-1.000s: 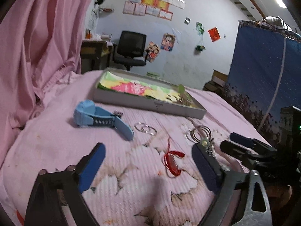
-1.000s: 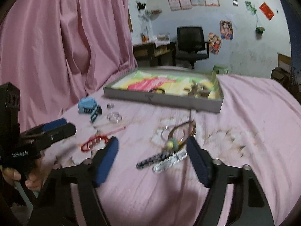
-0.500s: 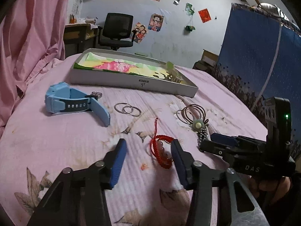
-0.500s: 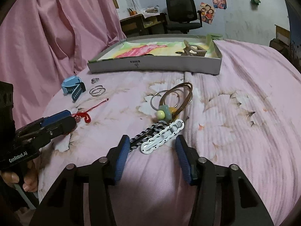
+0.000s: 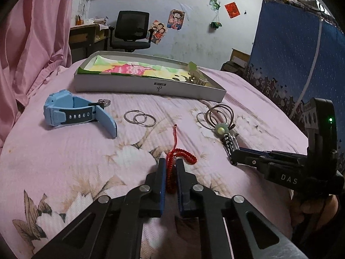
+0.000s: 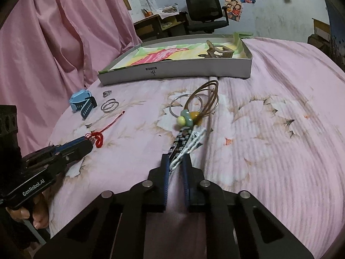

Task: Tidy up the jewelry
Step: 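Move the left tool to the red coiled cord and grasp it, then grasp the small white clip with the right tool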

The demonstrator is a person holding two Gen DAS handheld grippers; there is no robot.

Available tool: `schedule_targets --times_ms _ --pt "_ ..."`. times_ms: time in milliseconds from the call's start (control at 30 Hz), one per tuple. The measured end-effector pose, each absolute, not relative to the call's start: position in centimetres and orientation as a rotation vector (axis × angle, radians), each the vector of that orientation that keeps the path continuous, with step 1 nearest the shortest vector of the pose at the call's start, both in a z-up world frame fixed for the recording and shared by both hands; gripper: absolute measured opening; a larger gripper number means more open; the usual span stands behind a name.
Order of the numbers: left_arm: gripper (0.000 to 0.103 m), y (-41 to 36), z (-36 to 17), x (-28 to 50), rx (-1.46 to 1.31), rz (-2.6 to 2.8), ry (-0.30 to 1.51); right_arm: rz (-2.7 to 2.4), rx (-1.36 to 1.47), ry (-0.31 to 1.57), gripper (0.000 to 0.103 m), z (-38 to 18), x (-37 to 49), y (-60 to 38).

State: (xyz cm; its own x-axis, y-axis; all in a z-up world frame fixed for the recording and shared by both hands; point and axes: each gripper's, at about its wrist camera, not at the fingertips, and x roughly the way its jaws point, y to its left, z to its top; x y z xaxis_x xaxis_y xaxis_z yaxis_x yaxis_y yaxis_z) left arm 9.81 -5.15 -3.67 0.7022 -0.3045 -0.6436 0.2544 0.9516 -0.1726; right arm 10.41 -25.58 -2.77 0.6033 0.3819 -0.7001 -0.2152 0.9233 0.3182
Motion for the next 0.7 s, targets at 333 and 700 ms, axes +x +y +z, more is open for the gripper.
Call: schedule_targets --times_ms 333,700 --pt "0.009 -5.3 -3.6 9.4 -0.078 -0.297 0.719 0.367 0.226 0.839 0.003 -2.6 9.0 -25.6" --pt "0.008 -5.7 -3.1 8.4 -0.08 -0.269 0.667 0.378 0.228 0.743 0.003 -1.2 7.6 -25.6"
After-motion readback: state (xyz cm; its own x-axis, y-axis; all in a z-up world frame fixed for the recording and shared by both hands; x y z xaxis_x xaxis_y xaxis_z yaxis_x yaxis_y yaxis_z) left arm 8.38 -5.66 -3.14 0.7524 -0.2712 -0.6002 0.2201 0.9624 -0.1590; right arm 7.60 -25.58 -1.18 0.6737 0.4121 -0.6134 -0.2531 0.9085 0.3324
